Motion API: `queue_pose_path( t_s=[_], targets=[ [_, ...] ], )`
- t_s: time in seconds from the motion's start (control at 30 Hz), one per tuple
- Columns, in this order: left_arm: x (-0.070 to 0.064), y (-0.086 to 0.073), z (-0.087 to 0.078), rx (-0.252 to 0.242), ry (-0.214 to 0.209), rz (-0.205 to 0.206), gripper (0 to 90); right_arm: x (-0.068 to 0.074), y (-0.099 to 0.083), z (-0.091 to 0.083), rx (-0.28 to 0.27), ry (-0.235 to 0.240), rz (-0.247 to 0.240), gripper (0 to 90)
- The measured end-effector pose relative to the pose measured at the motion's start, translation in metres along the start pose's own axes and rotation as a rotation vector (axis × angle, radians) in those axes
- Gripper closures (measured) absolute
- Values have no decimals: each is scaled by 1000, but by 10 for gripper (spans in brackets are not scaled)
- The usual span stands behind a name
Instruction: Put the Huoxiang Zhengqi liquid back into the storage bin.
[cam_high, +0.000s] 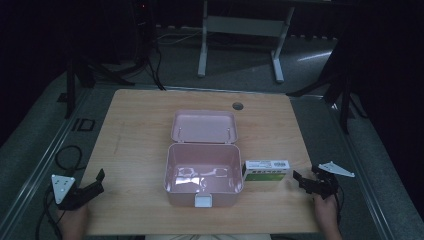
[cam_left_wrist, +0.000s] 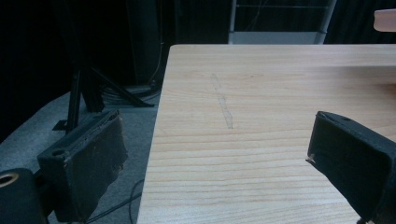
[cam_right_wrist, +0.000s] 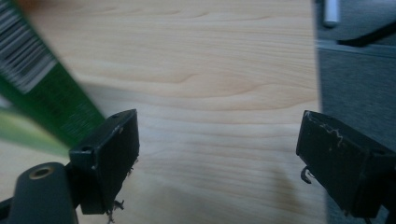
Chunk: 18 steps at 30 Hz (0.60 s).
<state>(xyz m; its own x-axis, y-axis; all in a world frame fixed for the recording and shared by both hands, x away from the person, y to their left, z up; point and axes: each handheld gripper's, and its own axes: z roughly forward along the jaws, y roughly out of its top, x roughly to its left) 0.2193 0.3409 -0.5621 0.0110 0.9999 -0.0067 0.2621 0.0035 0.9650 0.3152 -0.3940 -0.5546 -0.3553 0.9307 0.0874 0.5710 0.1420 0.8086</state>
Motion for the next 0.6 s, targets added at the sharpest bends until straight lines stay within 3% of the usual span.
queue_pose_path(
  t_s=[0.13,0.17,0.23,0.37,0.43,0.6],
  targets=[
    [0,0,0,-2,-1,-1,45,-1,1,1,37,53,-13,125],
    [0,0,0,-1,-3,2,45,-4,2,0,89,116,-36,118],
    [0,0,0,0,-5,1,45,-5,4,-1,133,149,-71,117],
    [0,0,0,1,-8,3,45,-4,8,-2,219,182,-163,115],
    [0,0,0,1,-8,5,45,-2,11,-2,272,223,-205,115],
    [0,0,0,2,-10,9,45,4,18,-5,384,254,-328,120]
  ],
)
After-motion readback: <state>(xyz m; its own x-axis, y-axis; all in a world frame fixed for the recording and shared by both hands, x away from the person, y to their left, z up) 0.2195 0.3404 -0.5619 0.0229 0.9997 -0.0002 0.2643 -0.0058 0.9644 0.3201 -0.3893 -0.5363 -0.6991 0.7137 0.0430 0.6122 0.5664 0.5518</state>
